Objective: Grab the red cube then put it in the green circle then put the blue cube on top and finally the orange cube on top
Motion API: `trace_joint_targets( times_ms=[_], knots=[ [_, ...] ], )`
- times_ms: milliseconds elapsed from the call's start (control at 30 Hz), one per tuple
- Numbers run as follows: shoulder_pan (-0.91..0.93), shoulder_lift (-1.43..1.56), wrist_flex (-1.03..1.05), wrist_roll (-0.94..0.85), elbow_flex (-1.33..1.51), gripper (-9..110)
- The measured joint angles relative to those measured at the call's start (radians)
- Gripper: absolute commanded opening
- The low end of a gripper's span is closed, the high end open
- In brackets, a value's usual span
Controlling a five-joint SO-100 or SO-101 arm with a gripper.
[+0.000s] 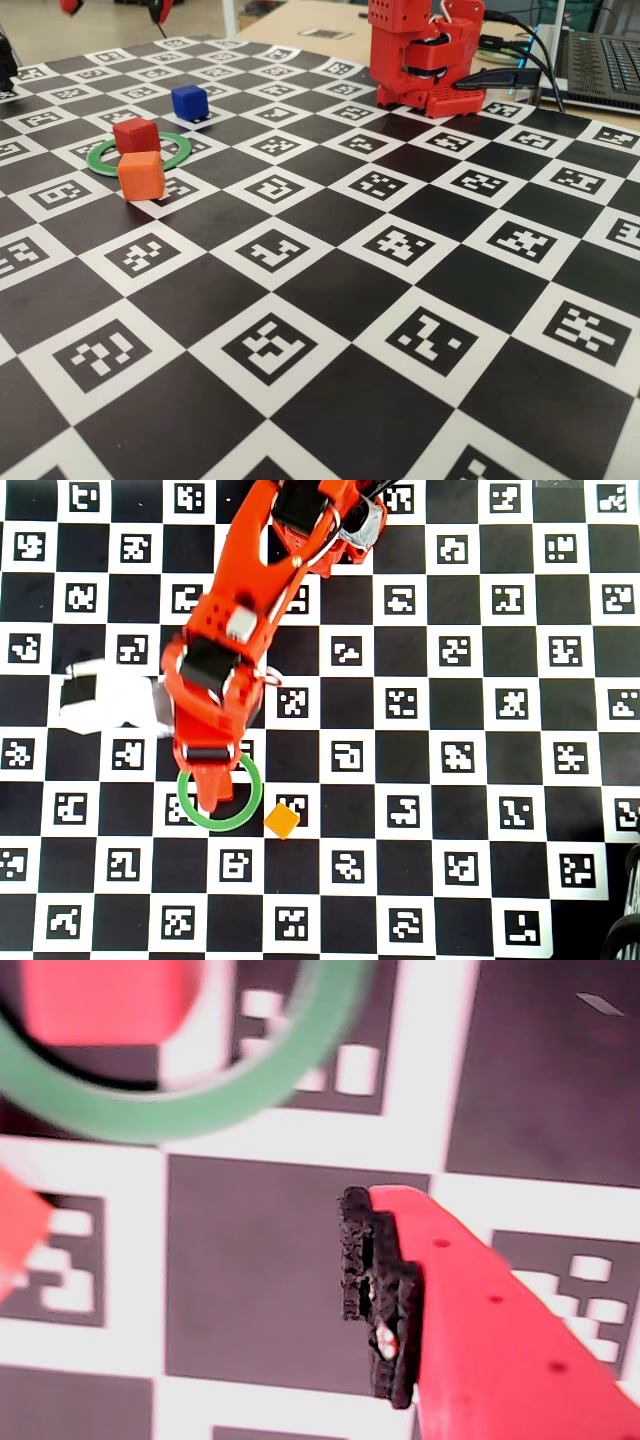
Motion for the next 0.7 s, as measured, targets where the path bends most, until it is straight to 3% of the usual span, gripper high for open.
trace_joint_targets(
  times_ms=[700],
  knots=[
    [0.25,0.094,-0.337,-0.201,0.522,47]
  ],
)
